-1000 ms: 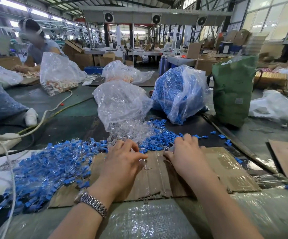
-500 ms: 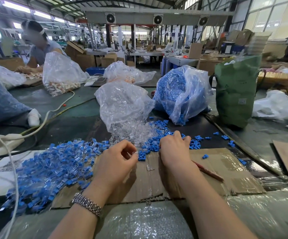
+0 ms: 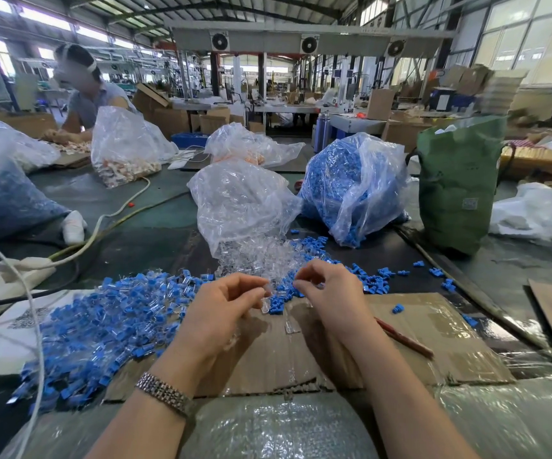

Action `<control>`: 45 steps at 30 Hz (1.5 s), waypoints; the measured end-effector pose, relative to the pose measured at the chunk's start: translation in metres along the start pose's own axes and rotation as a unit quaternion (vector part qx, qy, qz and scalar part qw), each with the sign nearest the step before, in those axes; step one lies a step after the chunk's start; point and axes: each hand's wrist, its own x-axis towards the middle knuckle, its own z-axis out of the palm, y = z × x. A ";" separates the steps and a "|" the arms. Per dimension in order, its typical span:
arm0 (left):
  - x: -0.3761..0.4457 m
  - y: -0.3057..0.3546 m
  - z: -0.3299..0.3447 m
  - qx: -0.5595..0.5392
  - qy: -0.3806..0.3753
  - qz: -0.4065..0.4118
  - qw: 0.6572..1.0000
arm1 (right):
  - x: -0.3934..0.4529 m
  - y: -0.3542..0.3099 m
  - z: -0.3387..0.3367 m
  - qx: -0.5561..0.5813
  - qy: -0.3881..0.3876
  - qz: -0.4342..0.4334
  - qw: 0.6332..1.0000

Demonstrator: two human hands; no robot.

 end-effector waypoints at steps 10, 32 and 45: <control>0.006 -0.003 -0.006 -0.197 -0.066 -0.056 0.976 | -0.009 -0.014 -0.002 0.326 -0.077 -0.053 0.941; 0.004 -0.002 -0.004 -0.154 -0.083 -0.005 0.985 | -0.016 -0.019 -0.001 0.205 -0.080 -0.100 0.970; 0.007 -0.004 -0.007 -0.200 -0.054 -0.014 0.978 | -0.026 0.009 -0.049 -0.326 -0.161 0.154 0.919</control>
